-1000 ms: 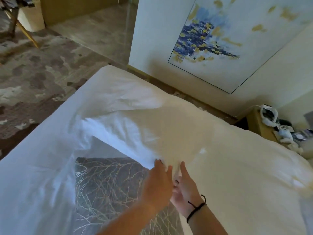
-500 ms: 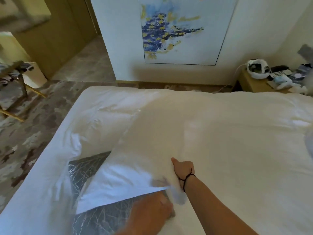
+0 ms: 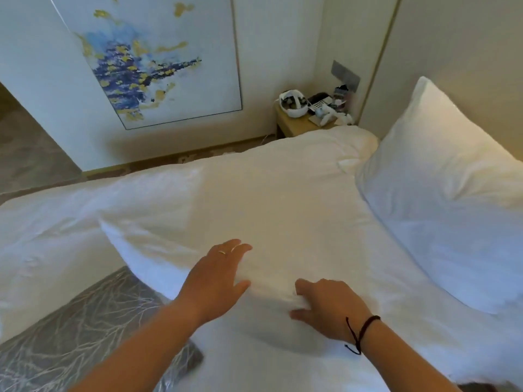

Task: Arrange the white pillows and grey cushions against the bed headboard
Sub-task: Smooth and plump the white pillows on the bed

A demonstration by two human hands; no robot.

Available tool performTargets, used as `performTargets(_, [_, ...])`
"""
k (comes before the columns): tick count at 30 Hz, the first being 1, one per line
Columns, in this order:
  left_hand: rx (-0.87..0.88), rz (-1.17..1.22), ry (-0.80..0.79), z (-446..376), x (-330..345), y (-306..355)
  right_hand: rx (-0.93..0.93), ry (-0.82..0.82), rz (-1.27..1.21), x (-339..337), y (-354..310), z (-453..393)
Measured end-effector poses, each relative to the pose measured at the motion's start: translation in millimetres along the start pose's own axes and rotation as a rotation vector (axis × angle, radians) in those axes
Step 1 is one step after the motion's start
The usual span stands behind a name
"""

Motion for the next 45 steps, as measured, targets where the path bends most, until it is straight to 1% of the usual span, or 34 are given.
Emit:
performTargets(2, [0.162, -0.181, -0.173, -14.4, 30.0, 20.9, 0.041, -0.027, 0.035, 27.4, 29.5, 30.1])
performTargets(4, [0.247, -0.277, -0.370, -13.1, 65.0, 28.8, 0.120, -0.057, 0.021, 55.9, 55.6, 53.8])
performTargets(6, [0.250, -0.270, -0.542, 0.3, 96.3, 26.4, 0.188, -0.079, -0.014, 82.6, 71.2, 71.2])
performTargets(8, [0.230, -0.225, -0.611, 18.8, 117.9, 20.9, 0.202, -0.090, -0.033, 101.3, 73.3, 79.7])
performTargets(10, [0.213, -0.195, -0.596, 37.2, 132.4, 13.2, 0.192, -0.062, -0.021, 103.0, 68.7, 78.8])
performTargets(13, [0.199, -0.218, -0.482, 53.6, 139.7, 1.5, 0.184, 0.026, -0.008, 85.0, 66.7, 69.9])
performTargets(18, [0.123, -0.250, -0.213, 60.8, 118.6, -15.7, 0.210, 0.065, 0.041, 56.7, 64.0, 58.3])
performTargets(21, [0.065, -0.211, -0.002, 60.8, 104.2, -37.2, 0.267, 0.111, 0.092, 44.9, 64.4, 48.3])
performTargets(22, [0.035, -0.202, 0.030, 58.9, 101.8, -47.3, 0.303, 0.133, 0.101, 40.5, 67.1, 45.4])
performTargets(25, [-0.073, -0.181, 0.037, 50.7, 101.1, -76.2, 0.425, 0.199, 0.153, 33.7, 76.2, 42.2])
performTargets(27, [-0.101, -0.181, 0.027, 43.0, 105.2, -83.6, 0.476, 0.257, 0.237, 33.3, 76.0, 41.0])
performTargets(31, [-0.110, -0.138, 0.062, 20.3, 111.4, -87.8, 0.461, 0.384, 0.393, 31.6, 57.7, 29.6])
performTargets(33, [-0.094, -0.143, 0.055, 10.0, 113.7, -94.7, 0.417, 0.350, 0.406, 38.4, 43.7, 20.5])
performTargets(35, [-0.076, -0.165, -0.004, 2.9, 117.0, -101.9, 0.388, 0.279, 0.408, 48.8, 31.9, 12.5])
performTargets(38, [-0.061, -0.195, -0.073, -3.2, 118.6, -107.4, 0.407, 0.211, 0.420, 61.0, 21.7, 5.2])
performTargets(41, [-0.056, -0.187, -0.067, -9.8, 114.1, -106.8, 0.411, 0.219, 0.368, 65.6, 12.6, -2.0])
performTargets(45, [-0.032, -0.206, -0.025, -17.2, 106.2, -104.4, 0.446, 0.103, 0.381, 73.5, 12.7, -7.9])
Point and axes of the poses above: each hand's wrist, its own z-axis away from the middle knuckle, its own x-axis out of the palm, y = z × x, the point moved 7 cm from there along -z, towards the middle knuckle, and after that the axes turned 10 degrees about -z, right-handed, at the moved point
